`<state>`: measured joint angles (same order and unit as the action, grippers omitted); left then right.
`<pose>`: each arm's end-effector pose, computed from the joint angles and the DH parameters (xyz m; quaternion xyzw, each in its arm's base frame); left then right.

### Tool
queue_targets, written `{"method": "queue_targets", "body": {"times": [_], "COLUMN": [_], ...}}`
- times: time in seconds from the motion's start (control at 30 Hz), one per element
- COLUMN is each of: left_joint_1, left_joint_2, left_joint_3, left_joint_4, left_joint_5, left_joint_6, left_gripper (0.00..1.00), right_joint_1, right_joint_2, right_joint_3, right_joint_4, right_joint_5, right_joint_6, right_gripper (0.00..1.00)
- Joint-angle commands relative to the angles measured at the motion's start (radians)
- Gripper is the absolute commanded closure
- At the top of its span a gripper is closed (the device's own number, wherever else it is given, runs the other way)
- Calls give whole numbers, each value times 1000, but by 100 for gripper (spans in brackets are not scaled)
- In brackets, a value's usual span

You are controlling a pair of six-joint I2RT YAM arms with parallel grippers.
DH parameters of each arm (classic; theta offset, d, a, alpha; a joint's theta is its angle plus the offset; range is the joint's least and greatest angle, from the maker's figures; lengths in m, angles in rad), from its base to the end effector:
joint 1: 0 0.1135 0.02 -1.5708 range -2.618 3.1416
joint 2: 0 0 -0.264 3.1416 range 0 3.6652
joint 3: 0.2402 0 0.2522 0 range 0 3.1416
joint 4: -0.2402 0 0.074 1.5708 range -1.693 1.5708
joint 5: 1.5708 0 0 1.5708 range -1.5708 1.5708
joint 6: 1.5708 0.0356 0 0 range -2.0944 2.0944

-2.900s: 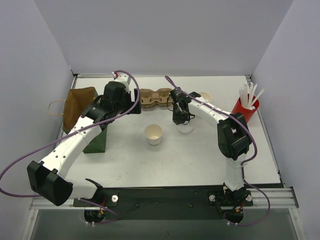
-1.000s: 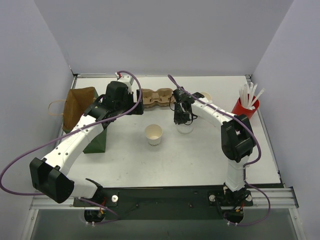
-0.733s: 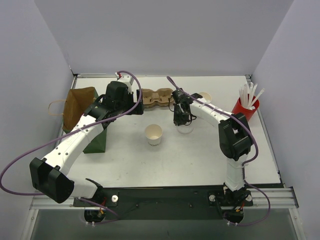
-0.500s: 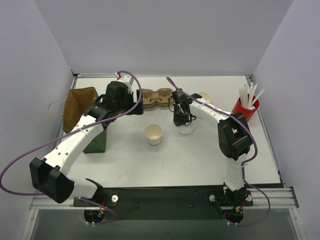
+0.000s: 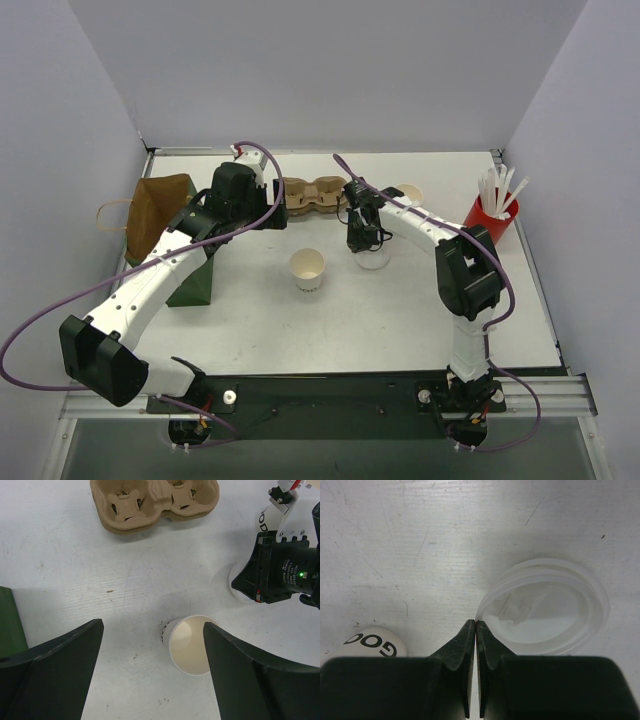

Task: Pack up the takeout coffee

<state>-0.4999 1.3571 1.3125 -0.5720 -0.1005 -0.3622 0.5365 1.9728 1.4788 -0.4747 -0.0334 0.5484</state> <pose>0.2656 -0.1410 0.3572 0.0380 0.8867 -0.1511 0.4353 0.3685 0.2205 0.2028 0.0007 0.9549 0.1667 0.2457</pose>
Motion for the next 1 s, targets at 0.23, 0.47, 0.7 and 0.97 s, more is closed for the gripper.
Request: {"method": "queue_targets", "body": {"times": [0.23, 0.47, 0.7, 0.97], "left_joint_1": [9, 9, 8, 9], "left_joint_2": [2, 11, 14, 11], "left_joint_3": [17, 21, 18, 16], "left_joint_4": [46, 54, 54, 50], "left_joint_5": [15, 30, 30, 21], "left_joint_6": [-4, -7, -7, -3], "left_gripper": [8, 8, 8, 8], "right_joint_1": [0, -1, -4, 2], "right_joint_2": [-111, -127, -106, -84], "right_joint_3": [-11, -12, -14, -28], "right_joint_4": [-61, -71, -81, -87], "right_joint_5": [89, 92, 113, 162], "right_joint_6": [-11, -15, -24, -31], "right_gripper": [100, 100, 100, 100]}}
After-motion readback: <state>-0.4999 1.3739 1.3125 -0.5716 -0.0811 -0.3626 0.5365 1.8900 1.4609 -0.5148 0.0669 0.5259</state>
